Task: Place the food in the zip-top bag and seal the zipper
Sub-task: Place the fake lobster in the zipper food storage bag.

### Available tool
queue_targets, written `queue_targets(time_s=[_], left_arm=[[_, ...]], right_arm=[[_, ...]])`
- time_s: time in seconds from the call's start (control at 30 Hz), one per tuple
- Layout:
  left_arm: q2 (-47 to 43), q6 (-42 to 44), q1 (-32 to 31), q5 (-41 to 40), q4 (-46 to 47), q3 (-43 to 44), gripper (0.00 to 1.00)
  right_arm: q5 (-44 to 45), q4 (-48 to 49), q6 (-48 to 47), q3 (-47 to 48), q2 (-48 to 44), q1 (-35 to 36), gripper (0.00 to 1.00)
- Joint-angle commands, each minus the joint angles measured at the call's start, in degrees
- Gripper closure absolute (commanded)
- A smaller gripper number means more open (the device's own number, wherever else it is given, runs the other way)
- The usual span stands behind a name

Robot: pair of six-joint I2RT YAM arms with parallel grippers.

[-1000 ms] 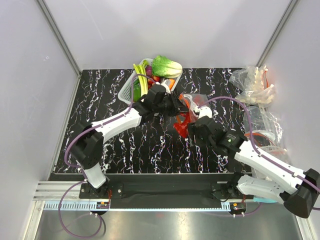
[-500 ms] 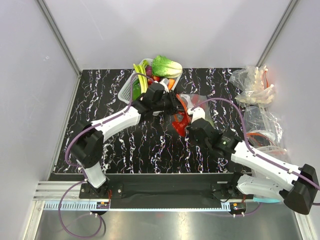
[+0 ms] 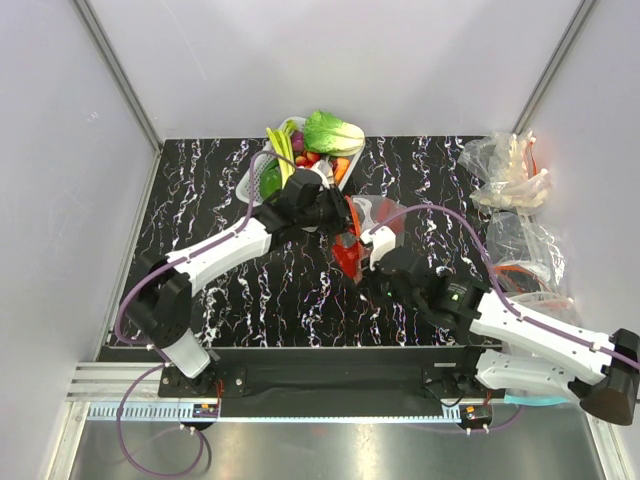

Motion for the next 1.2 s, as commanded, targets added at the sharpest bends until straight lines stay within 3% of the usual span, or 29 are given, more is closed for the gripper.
queue_targets(time_s=[0.0, 0.27, 0.4, 0.6, 0.73, 0.77, 0.8, 0.93, 1.17], left_arm=[[-2.87, -9.15, 1.90, 0.35, 11.01, -3.22, 0.97], [-7.26, -11.19, 1.91, -6.55, 7.86, -6.39, 1.00], [-6.74, -7.58, 0.33, -18.55, 0.84, -3.76, 1.00], [-4.28, -6.27, -5.81, -32.65, 2.59, -4.11, 0.94], [-1.65, -2.14, -8.20, -35.83, 1.45, -1.22, 0.76], [-1.64, 0.22, -8.46, -35.48, 1.71, -0.95, 0.60], [-1.99, 0.85, -8.72, -34.96, 1.71, -0.77, 0.50], [-6.20, 3.23, -8.82, -33.55, 0.31, -0.77, 0.24], [-9.55, 11.92, -8.73, -29.07, -8.74, 6.77, 0.15]], right_arm=[[-3.39, 1.00, 1.58, 0.82, 2.46, 2.14, 1.00], [-2.76, 4.52, 2.37, -1.03, 1.93, 2.50, 1.00], [-5.39, 5.67, 2.46, 0.37, 1.76, 2.58, 1.00], [-5.93, 6.20, 2.38, 1.87, 1.41, 2.67, 1.00], [-5.93, 6.11, 2.90, 2.66, -1.05, 2.67, 1.00], [-5.41, 6.02, 3.08, 2.75, -1.58, 2.76, 1.00], [-4.53, 5.93, 3.34, 2.75, -1.93, 2.76, 1.00], [-0.93, 4.18, 4.22, 3.36, -2.81, 2.76, 1.00], [4.61, 2.16, 6.76, 3.45, -3.08, 2.67, 1.00]])
